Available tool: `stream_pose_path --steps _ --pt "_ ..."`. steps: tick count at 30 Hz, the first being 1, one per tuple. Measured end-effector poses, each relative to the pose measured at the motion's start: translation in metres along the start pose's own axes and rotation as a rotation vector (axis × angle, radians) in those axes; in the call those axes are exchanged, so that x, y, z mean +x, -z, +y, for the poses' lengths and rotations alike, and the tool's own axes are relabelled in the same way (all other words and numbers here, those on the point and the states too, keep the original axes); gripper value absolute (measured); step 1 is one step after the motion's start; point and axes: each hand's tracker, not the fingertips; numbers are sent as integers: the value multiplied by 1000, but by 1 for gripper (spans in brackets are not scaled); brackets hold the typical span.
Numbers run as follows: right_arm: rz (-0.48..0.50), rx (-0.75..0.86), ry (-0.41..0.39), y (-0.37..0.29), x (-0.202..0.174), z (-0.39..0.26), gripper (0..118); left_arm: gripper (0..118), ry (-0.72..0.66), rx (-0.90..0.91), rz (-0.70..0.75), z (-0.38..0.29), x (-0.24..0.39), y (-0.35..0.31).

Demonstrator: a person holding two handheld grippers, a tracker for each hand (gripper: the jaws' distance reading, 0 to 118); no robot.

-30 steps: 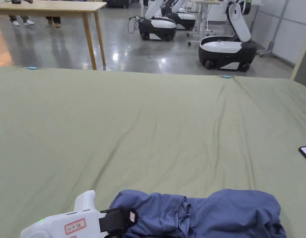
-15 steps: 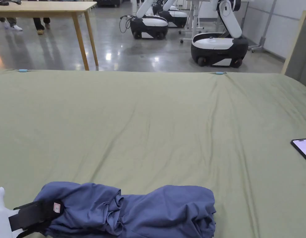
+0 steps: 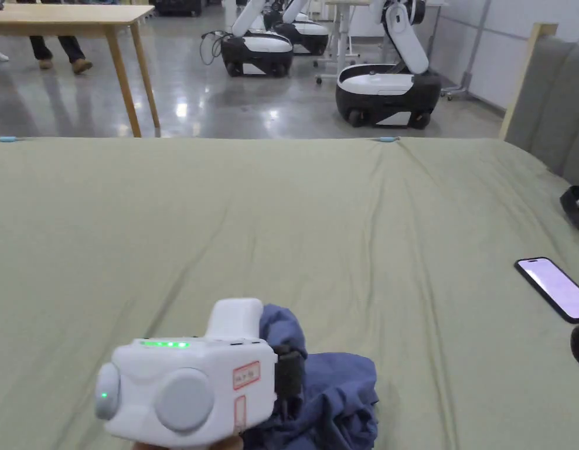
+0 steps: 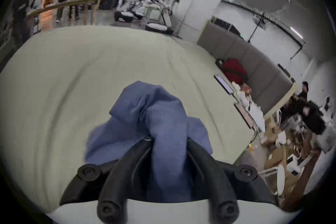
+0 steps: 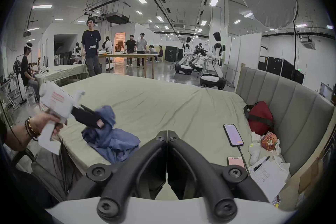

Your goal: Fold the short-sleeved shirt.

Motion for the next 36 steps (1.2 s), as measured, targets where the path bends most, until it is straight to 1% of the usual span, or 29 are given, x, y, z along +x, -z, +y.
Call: stream_pose_path --steps 1,2,3,5,6,7,8,9,10,11,13,14,15,18,20,21,22,23,24,26,27,31,32,34,36 --pt "-9 0 2 -3 1 -1 1 16 19 -42 -4 -5 7 16" --pt "-15 1 6 -6 3 -3 1 16 27 -71 28 -11 13 29" --pt "-19 1 10 -9 5 -4 1 16 48 -84 65 -16 17 37" --pt "-31 1 18 -14 9 -7 1 17 54 -85 75 -21 20 47" --pt "-38 -2 21 -16 11 -8 1 22 45 -84 59 -20 18 46" --pt "-46 -6 24 -18 13 -10 1 37 19 -76 -13 -18 17 42" --pt "-53 -10 26 -19 15 -11 1 61 -14 -77 -117 -16 15 41" --pt "-58 -13 28 -20 16 -13 1 96 -45 -94 -195 -14 15 41" --pt "-60 -16 31 -21 17 -14 1 113 -51 -125 -224 -14 17 43" --pt "-64 -19 33 -21 18 -15 1 117 -44 -138 -218 -12 18 39" --pt "-71 -21 36 -21 18 -18 1 114 -23 -117 -188 -11 17 31" --pt "-72 -22 40 -21 19 -18 1 112 -26 -63 -182 -11 13 20" --pt "-71 -22 43 -21 19 -19 1 109 -34 -4 -200 -9 9 7" --pt "-70 -24 46 -20 18 -19 1 109 -106 161 -273 -2 -16 -49" --pt "-68 -20 41 -18 17 -18 1 107 -149 227 -300 -2 -42 -82" --pt "-62 -18 39 -17 16 -17 1 98 -179 221 -287 -3 -55 -91" --pt "-56 -15 37 -16 15 -15 1 74 -212 218 -263 -5 -67 -97" --pt "-53 -11 34 -15 13 -14 1 34 -228 210 -228 -6 -78 -99" --pt "-49 -8 33 -14 12 -13 1 0 -228 210 -194 -7 -86 -97" --pt "-29 -4 30 -10 9 -11 1 0 -263 195 -73 -9 -96 -87" --pt "-25 -3 28 -9 7 -10 1 0 -263 176 -74 -8 -96 -81" --pt "-7 -5 19 -6 0 -8 1 0 -270 112 -135 -6 -98 -33" --pt "-3 -8 16 -6 -1 -7 1 0 -253 76 -167 -4 -92 -19" --pt "-4 -9 10 -8 -2 -7 1 0 -252 28 -186 -3 -77 3" --pt "-7 -12 9 -9 -2 -6 1 0 -230 -5 -264 -3 -60 23"
